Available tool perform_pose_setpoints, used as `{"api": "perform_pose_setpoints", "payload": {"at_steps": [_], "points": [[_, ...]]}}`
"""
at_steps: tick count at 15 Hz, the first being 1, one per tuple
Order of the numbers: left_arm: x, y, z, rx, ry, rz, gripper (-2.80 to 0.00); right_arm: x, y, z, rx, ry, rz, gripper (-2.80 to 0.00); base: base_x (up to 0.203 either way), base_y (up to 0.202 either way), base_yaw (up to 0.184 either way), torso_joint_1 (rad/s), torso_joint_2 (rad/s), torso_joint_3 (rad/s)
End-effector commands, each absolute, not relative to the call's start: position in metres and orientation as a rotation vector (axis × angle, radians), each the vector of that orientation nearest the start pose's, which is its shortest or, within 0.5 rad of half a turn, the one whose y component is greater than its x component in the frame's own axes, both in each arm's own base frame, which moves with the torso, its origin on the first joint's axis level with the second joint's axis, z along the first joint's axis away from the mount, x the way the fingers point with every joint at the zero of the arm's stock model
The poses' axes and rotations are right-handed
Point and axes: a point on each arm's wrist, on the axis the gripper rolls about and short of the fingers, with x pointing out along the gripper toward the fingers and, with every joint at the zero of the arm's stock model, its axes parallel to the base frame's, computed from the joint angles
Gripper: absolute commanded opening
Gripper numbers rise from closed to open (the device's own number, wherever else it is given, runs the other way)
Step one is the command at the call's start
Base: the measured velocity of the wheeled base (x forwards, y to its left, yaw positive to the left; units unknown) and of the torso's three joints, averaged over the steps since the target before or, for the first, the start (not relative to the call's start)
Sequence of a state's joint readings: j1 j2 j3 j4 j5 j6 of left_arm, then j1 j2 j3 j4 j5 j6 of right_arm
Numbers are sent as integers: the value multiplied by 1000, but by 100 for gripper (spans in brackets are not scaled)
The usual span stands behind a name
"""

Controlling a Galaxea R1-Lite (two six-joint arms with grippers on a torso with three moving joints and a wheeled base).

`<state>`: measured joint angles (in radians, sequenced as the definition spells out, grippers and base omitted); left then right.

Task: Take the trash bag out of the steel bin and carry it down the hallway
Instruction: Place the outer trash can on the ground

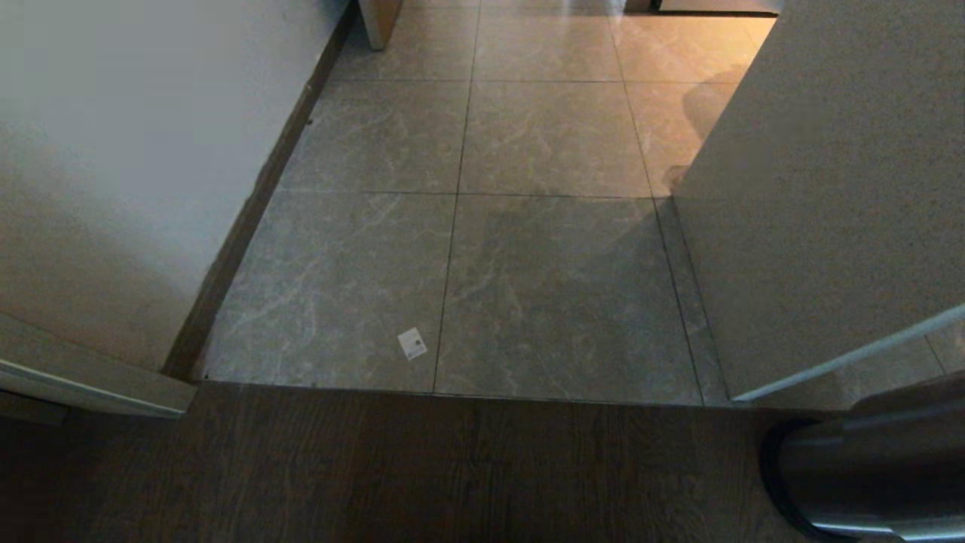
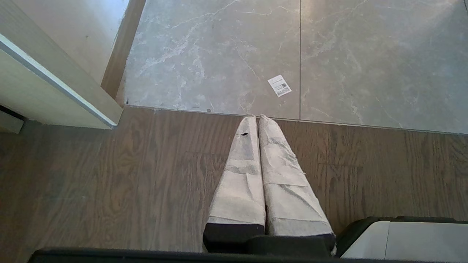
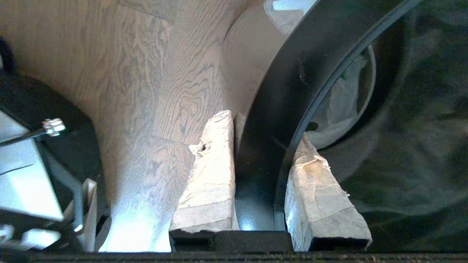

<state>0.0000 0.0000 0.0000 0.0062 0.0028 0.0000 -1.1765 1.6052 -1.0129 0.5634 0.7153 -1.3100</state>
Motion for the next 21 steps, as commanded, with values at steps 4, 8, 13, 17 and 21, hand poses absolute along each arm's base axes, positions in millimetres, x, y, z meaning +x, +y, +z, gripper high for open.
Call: {"api": "perform_pose_setpoints", "payload": {"at_steps": [4, 8, 13, 17, 21], "points": [[-23, 0, 75, 0, 6, 3, -280, 84, -174, 230, -426, 717, 20, -280, 0, 0, 0, 0, 0, 0], [-23, 0, 75, -1, 6, 3, -280, 71, -149, 252, -494, 707, -19, -280, 0, 0, 0, 0, 0, 0], [-23, 0, 75, -1, 6, 3, -280, 58, -117, 267, -505, 745, -47, -280, 0, 0, 0, 0, 0, 0], [-23, 0, 75, 0, 5, 3, -280, 48, -106, 274, -537, 751, -118, -280, 0, 0, 0, 0, 0, 0], [-23, 0, 75, 0, 6, 3, -280, 31, -108, 275, -520, 827, -237, -280, 0, 0, 0, 0, 0, 0]]}}
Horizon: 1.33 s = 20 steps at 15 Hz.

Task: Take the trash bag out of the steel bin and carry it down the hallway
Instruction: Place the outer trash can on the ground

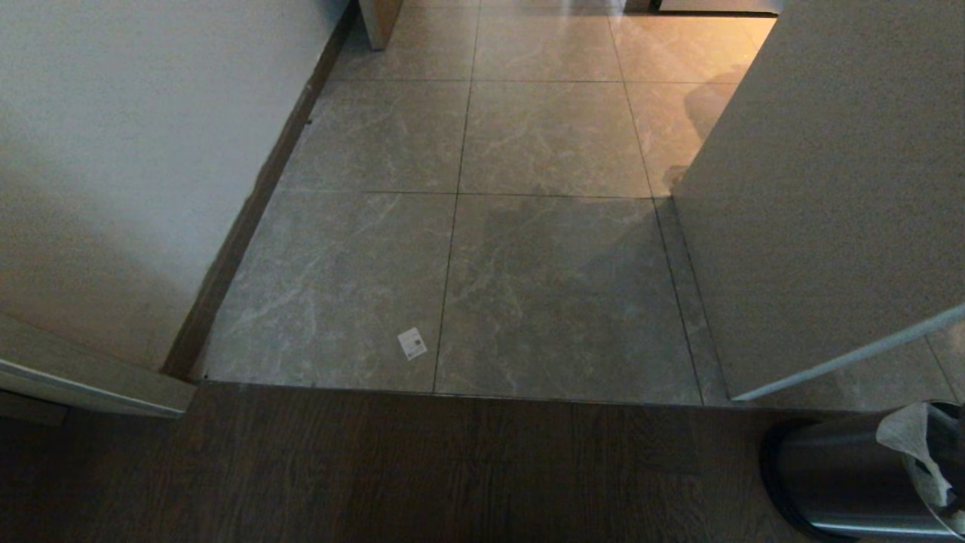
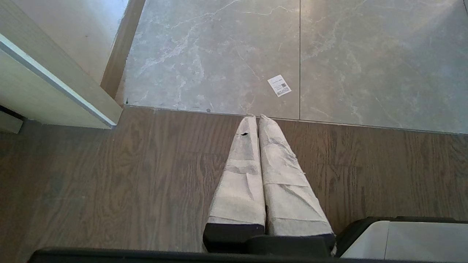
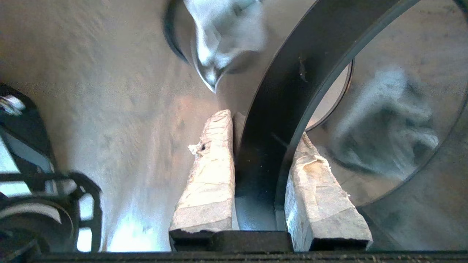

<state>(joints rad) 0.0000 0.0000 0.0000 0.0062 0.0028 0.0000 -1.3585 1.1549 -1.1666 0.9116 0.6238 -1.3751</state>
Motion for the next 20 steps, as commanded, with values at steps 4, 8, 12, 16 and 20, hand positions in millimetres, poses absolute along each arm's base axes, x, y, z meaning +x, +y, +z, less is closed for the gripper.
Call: {"api": "perform_pose_setpoints", "payload": {"at_steps": [4, 8, 12, 16, 20], "points": [[-23, 0, 75, 0, 6, 3, -280, 26, -130, 276, -466, 851, -275, -280, 0, 0, 0, 0, 0, 0], [-23, 0, 75, 0, 6, 3, -280, 22, -174, 278, -406, 869, -304, -280, 0, 0, 0, 0, 0, 0], [-23, 0, 75, 0, 6, 3, -280, 17, -230, 277, -360, 874, -325, -280, 0, 0, 0, 0, 0, 0], [-23, 0, 75, 0, 5, 3, -280, 13, -281, 260, -300, 860, -311, -280, 0, 0, 0, 0, 0, 0], [-23, 0, 75, 0, 6, 3, -280, 13, -330, 241, -260, 843, -302, -280, 0, 0, 0, 0, 0, 0]]}}
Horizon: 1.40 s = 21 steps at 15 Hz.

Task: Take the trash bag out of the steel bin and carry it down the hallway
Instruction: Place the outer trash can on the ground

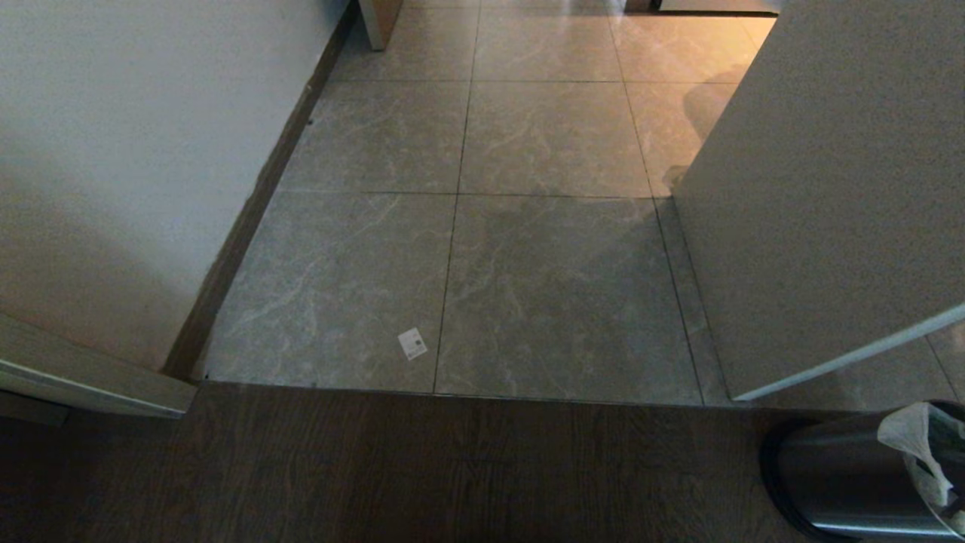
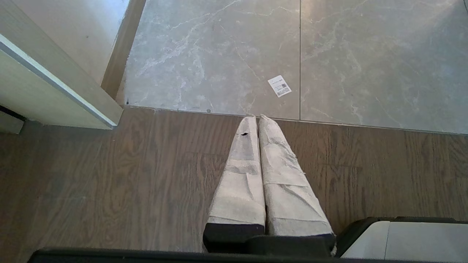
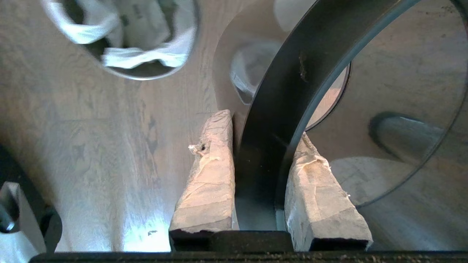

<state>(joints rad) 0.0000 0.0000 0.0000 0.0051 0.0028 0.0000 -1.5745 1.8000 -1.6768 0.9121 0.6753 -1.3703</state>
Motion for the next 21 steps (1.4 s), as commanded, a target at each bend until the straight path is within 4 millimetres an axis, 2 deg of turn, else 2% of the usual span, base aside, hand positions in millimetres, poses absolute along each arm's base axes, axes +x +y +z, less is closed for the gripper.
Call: {"api": "perform_pose_setpoints", "payload": {"at_steps": [1, 3, 6, 9, 13, 16, 21], "points": [[-23, 0, 75, 0, 6, 3, -280, 13, -344, 236, -248, 839, -311, -280, 0, 0, 0, 0, 0, 0], [-23, 0, 75, 0, 6, 3, -280, 13, -370, 225, -226, 834, -323, -280, 0, 0, 0, 0, 0, 0], [-23, 0, 75, 0, 6, 3, -280, 13, -400, 198, -189, 812, -325, -280, 0, 0, 0, 0, 0, 0], [-23, 0, 75, 0, 6, 3, -280, 18, -410, 173, -119, 771, -279, -280, 0, 0, 0, 0, 0, 0], [-23, 0, 75, 0, 6, 3, -280, 38, -419, 136, -38, 708, -174, -280, 0, 0, 0, 0, 0, 0], [-23, 0, 75, 0, 6, 3, -280, 53, -428, 116, -33, 701, -130, -280, 0, 0, 0, 0, 0, 0], [-23, 0, 75, 0, 6, 3, -280, 67, -447, 86, -97, 697, -125, -280, 0, 0, 0, 0, 0, 0]]}}
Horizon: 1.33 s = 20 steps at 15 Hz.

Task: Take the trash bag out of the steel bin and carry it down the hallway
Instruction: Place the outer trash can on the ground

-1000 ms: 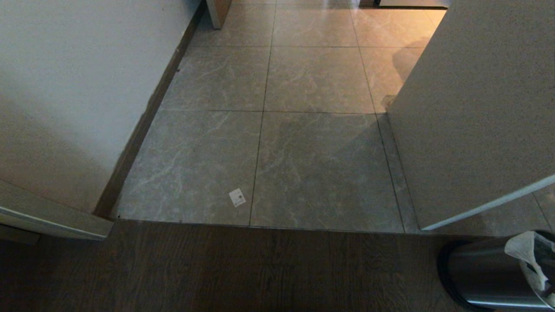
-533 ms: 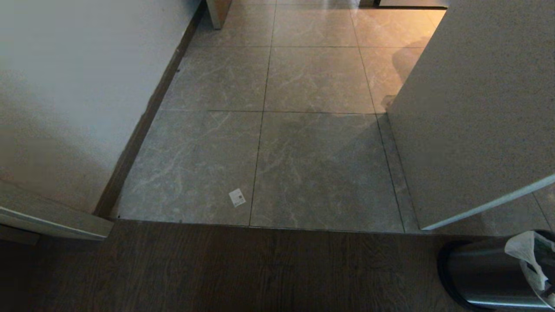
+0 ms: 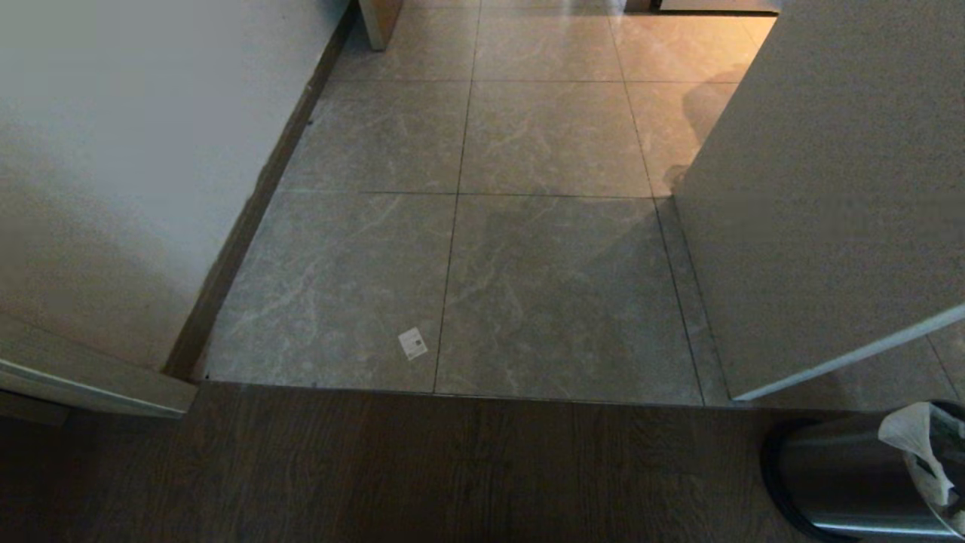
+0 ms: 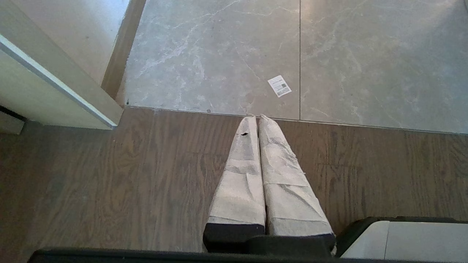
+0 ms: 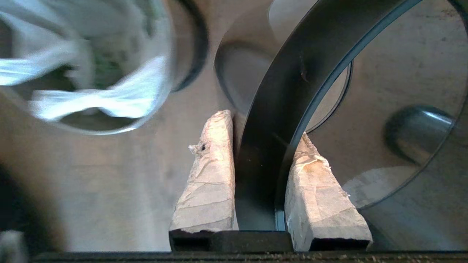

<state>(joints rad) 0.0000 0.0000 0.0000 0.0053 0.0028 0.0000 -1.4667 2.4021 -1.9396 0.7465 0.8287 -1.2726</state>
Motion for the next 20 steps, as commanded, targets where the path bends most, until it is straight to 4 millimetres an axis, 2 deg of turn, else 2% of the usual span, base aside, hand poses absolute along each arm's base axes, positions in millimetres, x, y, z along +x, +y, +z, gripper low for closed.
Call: {"api": "perform_pose_setpoints", "payload": {"at_steps": [1, 11, 18, 20], "points": [[-23, 0, 75, 0, 6, 3, -280, 69, -451, 81, -118, 694, -130, -280, 0, 0, 0, 0, 0, 0], [-23, 0, 75, 0, 6, 3, -280, 74, -482, 11, -221, 679, -159, -280, 0, 0, 0, 0, 0, 0], [-23, 0, 75, 0, 6, 3, -280, 74, -484, -27, -181, 690, -144, -280, 0, 0, 0, 0, 0, 0], [-23, 0, 75, 0, 6, 3, -280, 74, -484, -31, -166, 697, -145, -280, 0, 0, 0, 0, 0, 0]]}}
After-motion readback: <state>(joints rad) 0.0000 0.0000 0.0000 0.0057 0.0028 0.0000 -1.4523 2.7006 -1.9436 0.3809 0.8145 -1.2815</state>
